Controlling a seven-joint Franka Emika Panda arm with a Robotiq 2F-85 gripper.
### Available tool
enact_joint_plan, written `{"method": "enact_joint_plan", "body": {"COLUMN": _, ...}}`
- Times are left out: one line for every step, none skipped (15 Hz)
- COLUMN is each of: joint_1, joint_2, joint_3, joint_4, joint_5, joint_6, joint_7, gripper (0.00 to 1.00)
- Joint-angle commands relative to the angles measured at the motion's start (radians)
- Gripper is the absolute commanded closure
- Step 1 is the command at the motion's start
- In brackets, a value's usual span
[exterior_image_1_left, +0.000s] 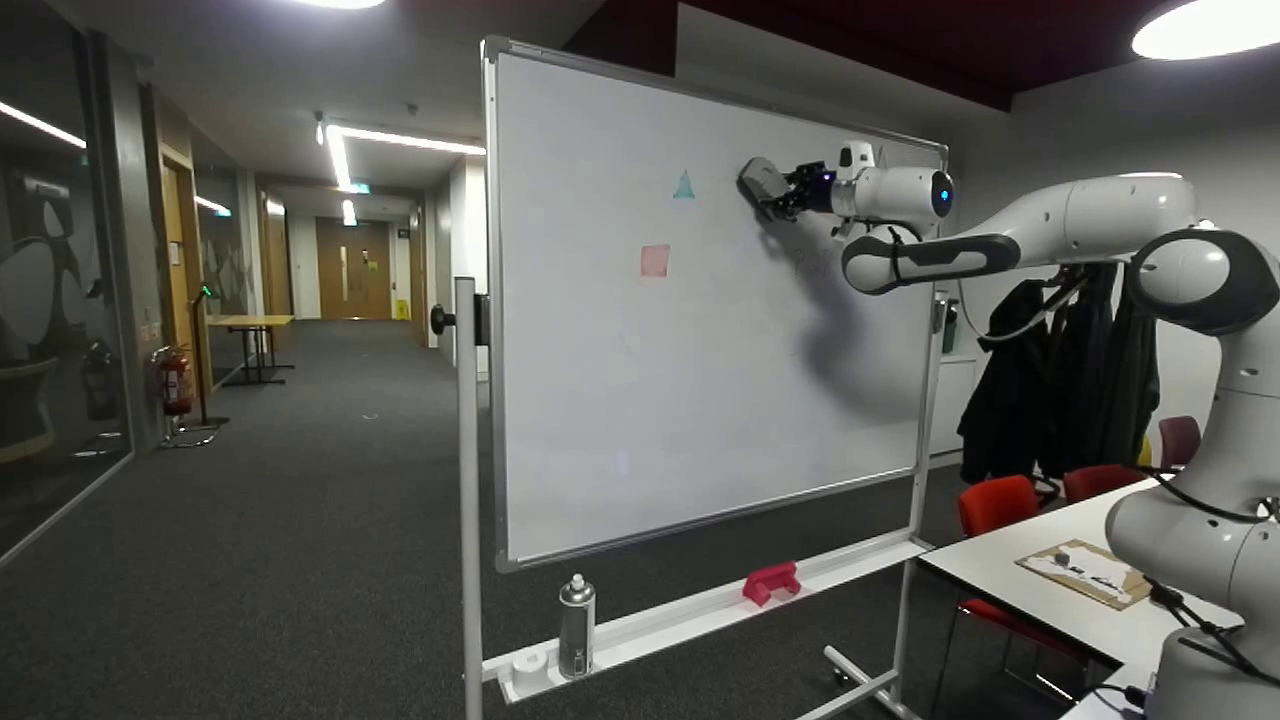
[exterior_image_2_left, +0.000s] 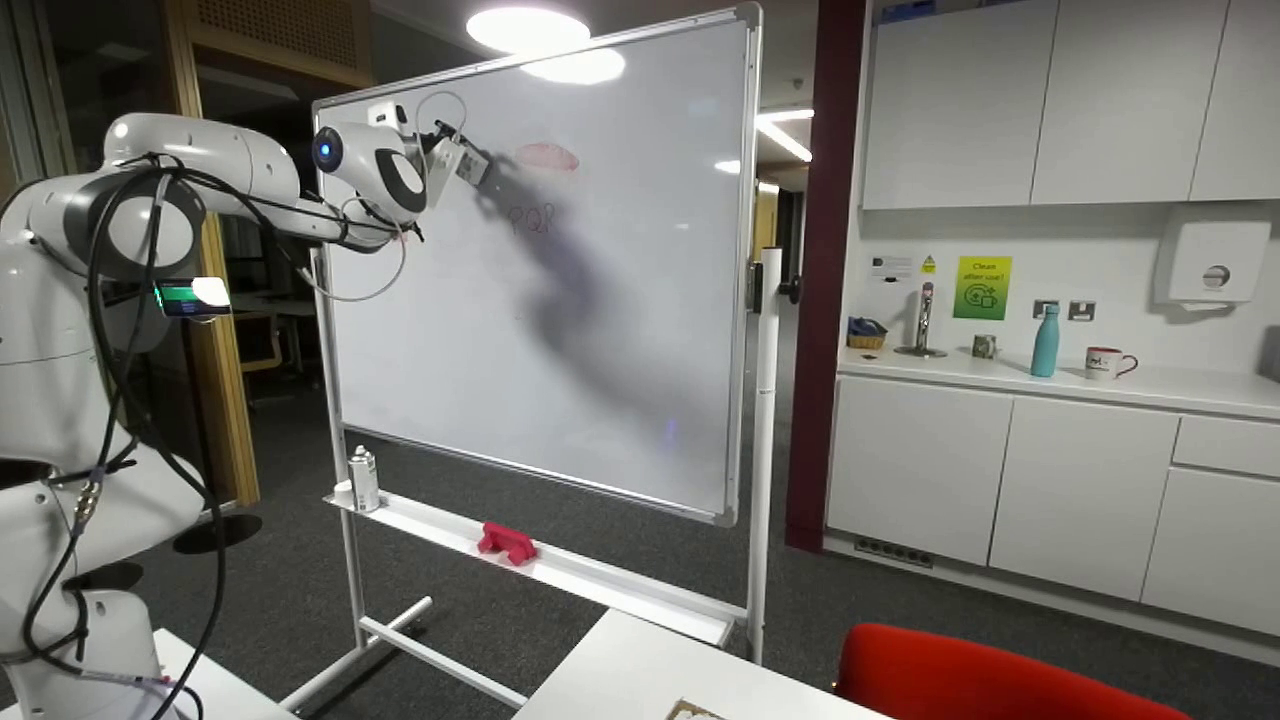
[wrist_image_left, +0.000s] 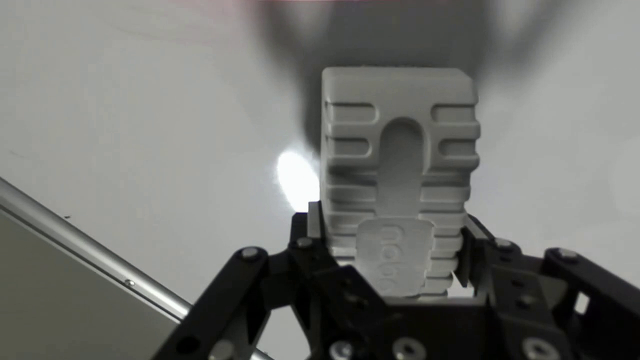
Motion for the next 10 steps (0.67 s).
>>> {"method": "enact_joint_plan", "body": {"joint_1": -0.003, "joint_2": -0.053, "joint_3": -0.058, "joint_4": 0.031, "joint_5": 0.057, "joint_6": 0.030, "joint_7": 0.001, "gripper": 0.66}}
{"method": "enact_joint_plan", "body": {"joint_1": -0.003, "joint_2": -0.057, "joint_3": -0.065, "joint_4": 0.035, "joint_5": 0.067, "joint_6": 0.026, "joint_7": 0.002, "gripper": 0.66}}
{"method": "enact_joint_plan", "body": {"joint_1": -0.003, "joint_2": -0.060, "joint_3": -0.071, "joint_4": 0.037, "joint_5": 0.077, "joint_6": 0.023, "joint_7": 0.002, "gripper": 0.66}}
{"method": "enact_joint_plan", "body": {"joint_1": -0.003, "joint_2": -0.066, "joint_3": -0.076, "joint_4": 0.039, "joint_5": 0.086, "joint_6": 0.024, "joint_7": 0.001, "gripper": 0.66}}
{"method": "enact_joint_plan", "body": {"joint_1": -0.003, "joint_2": -0.070, "joint_3": -0.079, "joint_4": 0.039, "joint_5": 0.092, "joint_6": 0.024, "joint_7": -0.002, "gripper": 0.66}}
{"method": "enact_joint_plan", "body": {"joint_1": -0.004, "joint_2": -0.077, "joint_3": -0.079, "joint_4": 0.036, "joint_5": 0.096, "joint_6": 0.022, "joint_7": -0.003, "gripper": 0.66}}
{"method": "enact_joint_plan", "body": {"joint_1": -0.003, "joint_2": -0.081, "joint_3": -0.076, "joint_4": 0.031, "joint_5": 0.096, "joint_6": 0.015, "joint_7": -0.005, "gripper": 0.66}}
{"method": "enact_joint_plan", "body": {"joint_1": 0.186, "joint_2": -0.081, "joint_3": -0.260, "joint_4": 0.032, "joint_5": 0.078, "joint_6": 0.010, "joint_7": 0.001, "gripper": 0.66}}
{"method": "enact_joint_plan", "body": {"joint_1": 0.227, "joint_2": -0.082, "joint_3": -0.300, "joint_4": 0.025, "joint_5": 0.071, "joint_6": 0.011, "joint_7": -0.005, "gripper": 0.66}}
{"method": "enact_joint_plan", "body": {"joint_1": 0.114, "joint_2": -0.068, "joint_3": -0.167, "joint_4": 0.023, "joint_5": 0.074, "joint_6": -0.002, "joint_7": -0.030, "gripper": 0.66}}
